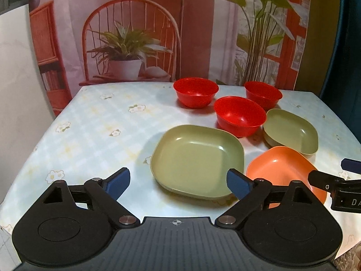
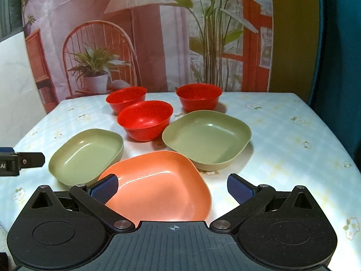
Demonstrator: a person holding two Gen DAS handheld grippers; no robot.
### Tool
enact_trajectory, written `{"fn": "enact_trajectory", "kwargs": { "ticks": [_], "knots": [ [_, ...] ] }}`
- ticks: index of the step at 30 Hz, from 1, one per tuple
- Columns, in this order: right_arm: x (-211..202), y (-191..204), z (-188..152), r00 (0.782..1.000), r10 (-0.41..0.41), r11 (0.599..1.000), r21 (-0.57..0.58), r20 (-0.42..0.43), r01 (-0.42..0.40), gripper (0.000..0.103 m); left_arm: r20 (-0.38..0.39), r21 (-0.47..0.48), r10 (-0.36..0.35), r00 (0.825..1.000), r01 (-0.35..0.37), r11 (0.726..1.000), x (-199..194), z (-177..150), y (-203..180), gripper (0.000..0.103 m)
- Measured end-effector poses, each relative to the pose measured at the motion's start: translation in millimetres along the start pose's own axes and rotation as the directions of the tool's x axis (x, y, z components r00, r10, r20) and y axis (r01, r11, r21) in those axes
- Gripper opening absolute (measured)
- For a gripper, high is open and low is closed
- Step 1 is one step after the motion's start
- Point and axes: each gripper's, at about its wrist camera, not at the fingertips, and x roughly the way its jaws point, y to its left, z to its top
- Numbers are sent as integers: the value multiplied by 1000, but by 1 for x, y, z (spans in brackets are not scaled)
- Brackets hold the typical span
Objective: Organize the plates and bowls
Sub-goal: 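Move the right gripper toward the orange plate and grip its rim, then lift the orange plate with the right gripper and carry it toward the green plate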
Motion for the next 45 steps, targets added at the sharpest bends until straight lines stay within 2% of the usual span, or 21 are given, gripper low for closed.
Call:
{"fn": "enact_trajectory", "kwargs": {
  "ticks": [5, 10, 12, 15, 18, 23, 26, 28, 30, 32, 35, 39, 40, 45],
  "knots": [
    [0, 0, 0, 1000, 13, 1000, -2, 3, -13, 102, -21, -20, -31, 999, 30, 999, 3, -1, 0, 88],
    [7, -7, -4, 1000, -11, 1000, 13, -24, 11, 92, -82, 11, -69, 994, 70, 997, 14, -6, -12, 74],
    [13, -8, -6, 999, -23, 1000, 8, -40, 24, 87, -118, 11, -101, 988, 103, 995, 20, -9, -16, 63],
    [22, -7, -8, 998, -29, 999, -30, -48, 27, 80, -169, 19, -156, 973, 162, 987, 31, -9, -21, 51],
    [32, -11, -5, 997, -49, 997, -60, -54, 46, 70, -216, 22, -215, 952, 225, 974, 41, -5, -31, 46],
    [47, -25, 0, 996, -44, 997, -64, -78, 39, 61, -272, -39, -313, 910, 314, 949, 55, -4, -45, 44],
    [54, -32, 0, 995, -37, 998, -51, -93, 32, 58, -282, -54, -331, 900, 330, 942, 61, -3, -53, 43],
    [57, -36, -1, 994, -26, 999, -43, -106, 21, 52, -290, -60, -345, 893, 343, 937, 67, -3, -59, 43],
    [61, -38, -2, 993, -14, 999, -38, -119, 10, 49, -302, -64, -360, 882, 358, 931, 71, -4, -63, 33],
    [62, -40, -4, 991, -2, 999, -33, -131, -3, 45, -322, -79, -372, 870, 367, 927, 79, -7, -67, 29],
    [63, -40, -7, 989, 17, 999, -26, -144, -21, 40, -337, -96, -378, 863, 367, 925, 85, -10, -67, 28],
    [63, -38, -12, 986, 39, 999, -11, -160, -41, 40, -333, -119, -389, 859, 371, 921, 93, -12, -68, 17],
    [63, -37, -13, 986, 50, 999, -10, -161, -52, 40, -330, -130, -401, 855, 379, 916, 94, -13, -67, 17],
    [57, -32, -12, 986, 49, 998, -33, -158, -55, 36, -322, -122, -396, 860, 377, 918, 93, -13, -68, 17]
  ]
}}
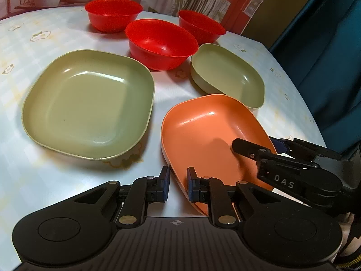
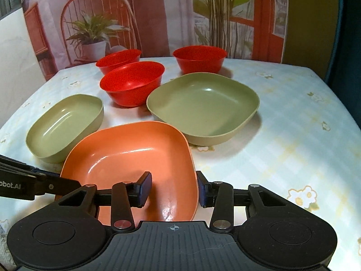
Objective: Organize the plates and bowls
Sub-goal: 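Lift the orange plate with the right gripper and carry it toward the green plate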
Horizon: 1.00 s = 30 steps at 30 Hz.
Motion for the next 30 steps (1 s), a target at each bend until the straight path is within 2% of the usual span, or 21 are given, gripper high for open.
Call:
{"fn": "enact_trajectory", "kwargs": {
  "ticks": [4, 11, 19, 30],
  "knots": [
    [-6, -3, 0, 1000, 8, 1000, 21, 1, -8, 32, 11, 3, -3, 1000, 3, 1000, -8, 0, 0, 17],
    [-22, -5, 1, 1000, 17, 999, 45, 14, -17, 31, 67, 42, -22, 998, 19, 999, -26, -1, -4, 17],
    [-41, -5, 12, 998, 47, 995, 90, 34, -50, 31, 118, 115, -19, 993, 6, 993, -49, 9, -9, 17],
    [-59, 12, 49, 995, 99, 992, 81, 32, -101, 31, 224, 133, -26, 974, -4, 991, -86, 34, 2, 17]
  ]
}}
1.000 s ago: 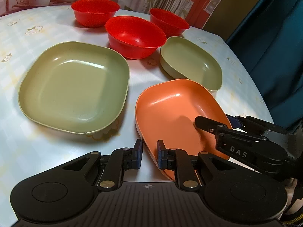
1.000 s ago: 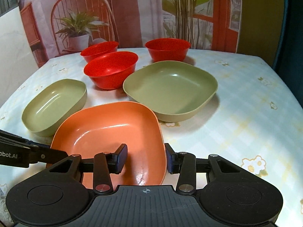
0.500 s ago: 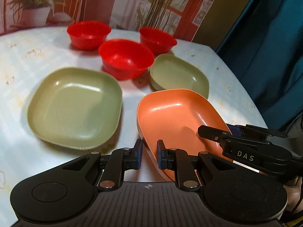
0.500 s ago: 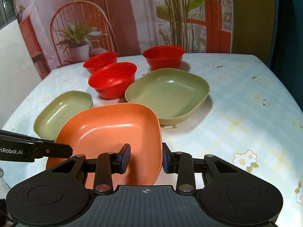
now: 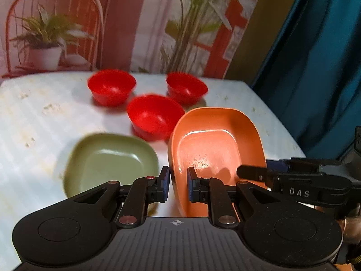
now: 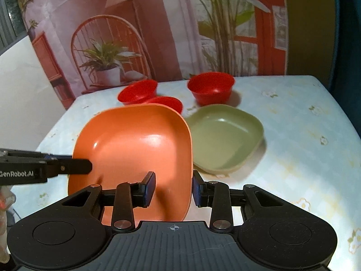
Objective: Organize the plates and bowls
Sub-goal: 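Lift the orange plate with the right gripper and carry it toward the green plate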
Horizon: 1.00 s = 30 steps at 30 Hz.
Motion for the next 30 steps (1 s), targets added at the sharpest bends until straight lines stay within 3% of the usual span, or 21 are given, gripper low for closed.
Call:
{"fn": "enact_trajectory", "kwargs": {
  "ticks": [11, 21, 30],
  "knots": [
    [26, 51, 35, 999, 50, 995, -86, -17, -51, 32, 43, -37, 76, 996, -74, 997, -10, 27, 43, 17],
    [68, 69, 38, 989, 144, 989, -25, -11, -144, 32, 31, -97, 131, 991, -128, 987, -7, 33, 87, 17],
    [89, 82, 35, 985, 170, 985, -26, -18, -170, 32, -15, -74, 176, 984, -177, 981, 11, 32, 103, 17]
  ]
}}
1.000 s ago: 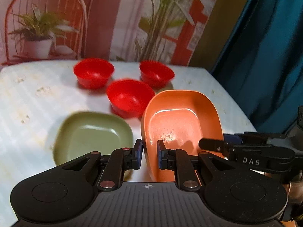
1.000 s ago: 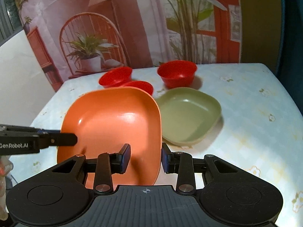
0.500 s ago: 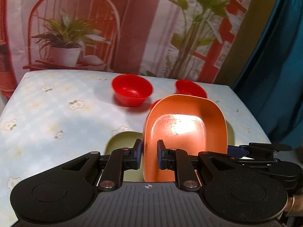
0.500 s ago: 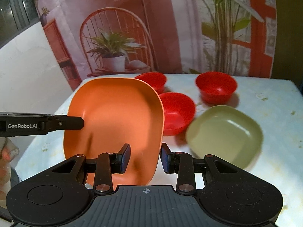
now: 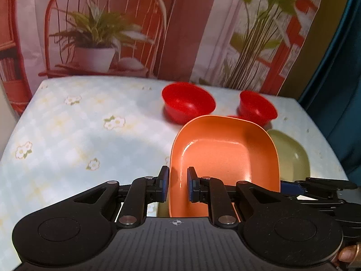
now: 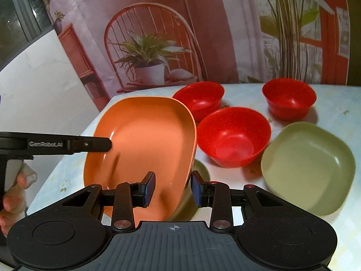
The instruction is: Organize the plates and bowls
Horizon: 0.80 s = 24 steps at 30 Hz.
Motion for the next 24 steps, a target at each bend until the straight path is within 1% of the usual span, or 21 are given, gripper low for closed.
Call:
{"fn": "enact_trajectory", "kwargs": {
  "ticks": [4, 10, 14, 20, 24],
  "knots": [
    [8, -5, -9, 1000, 7, 1000, 21, -25, -7, 32, -37, -1, 4, 999, -4, 1000, 11, -6, 6, 17],
    [16, -7, -25, 998, 3, 999, 32, -57, -1, 32, -65, -6, 3, 998, -4, 1000, 22, -12, 9, 17],
    [19, -8, -29, 998, 1, 999, 36, -59, 1, 32, -84, -3, 18, 996, -18, 1000, 30, -14, 10, 18],
    [20, 1, -31, 998, -21, 999, -27, -58, 19, 35, -100, -12, 20, 995, -21, 1000, 36, -18, 14, 18],
    [21, 9, -33, 998, -22, 997, -81, -57, 18, 42, -101, -11, 29, 994, -31, 999, 39, -20, 16, 18]
  ]
}}
